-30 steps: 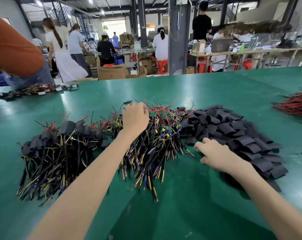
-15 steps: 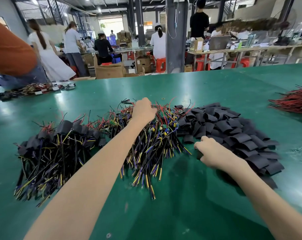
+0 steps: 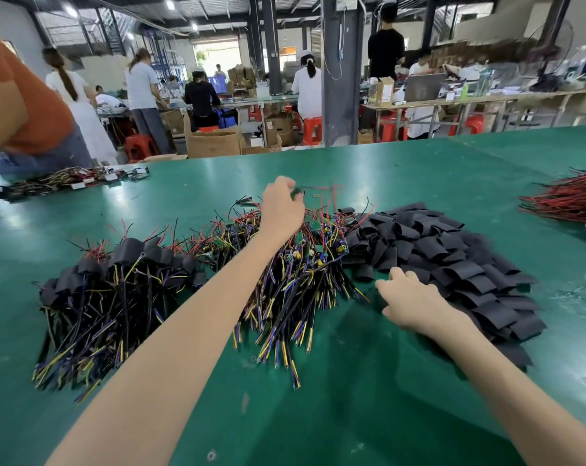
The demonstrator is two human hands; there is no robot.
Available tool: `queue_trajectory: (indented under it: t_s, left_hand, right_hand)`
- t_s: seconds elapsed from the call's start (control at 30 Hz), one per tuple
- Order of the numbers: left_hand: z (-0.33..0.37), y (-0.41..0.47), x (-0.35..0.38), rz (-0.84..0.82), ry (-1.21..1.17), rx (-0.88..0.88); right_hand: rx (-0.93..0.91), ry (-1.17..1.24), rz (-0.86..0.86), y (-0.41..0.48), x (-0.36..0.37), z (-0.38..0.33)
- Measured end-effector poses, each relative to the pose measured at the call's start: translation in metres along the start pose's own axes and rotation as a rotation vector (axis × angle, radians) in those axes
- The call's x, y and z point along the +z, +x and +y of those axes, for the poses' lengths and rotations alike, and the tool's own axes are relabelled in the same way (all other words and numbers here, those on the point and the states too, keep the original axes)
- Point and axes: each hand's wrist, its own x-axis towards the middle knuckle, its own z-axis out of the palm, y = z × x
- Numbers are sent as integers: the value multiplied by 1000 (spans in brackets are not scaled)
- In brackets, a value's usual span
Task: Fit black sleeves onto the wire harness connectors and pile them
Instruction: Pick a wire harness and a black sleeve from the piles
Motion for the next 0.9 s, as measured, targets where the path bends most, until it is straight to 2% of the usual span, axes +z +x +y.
queue_trajectory:
  t_s: [0.07,0.33,0.47,0.6,0.67,0.77,0.9]
  left_hand:
    - [11,2,-12,33,-96,25]
    - [41,3,-64,113,-73,207]
    - [36,-8,-96,156,136,325]
    - [6,-37,-104,124,467,414]
    - [-16,-58,-99,55,581,419]
    - [-48,-84,-86,7,657,423]
    - [-69,-104,-69,77,712,487]
  right_hand:
    - [9,14,-1,-1,-1,0]
    - [3,2,59,-4,-2,-3]
    - [-23,59,228,-2,-2,-1]
    - [-92,119,361,8,1,-4]
    - [-144,169,409,12,4,-9]
    - [-205,339,447,10,8,-17]
    - [-258,455,439,9,10,-21]
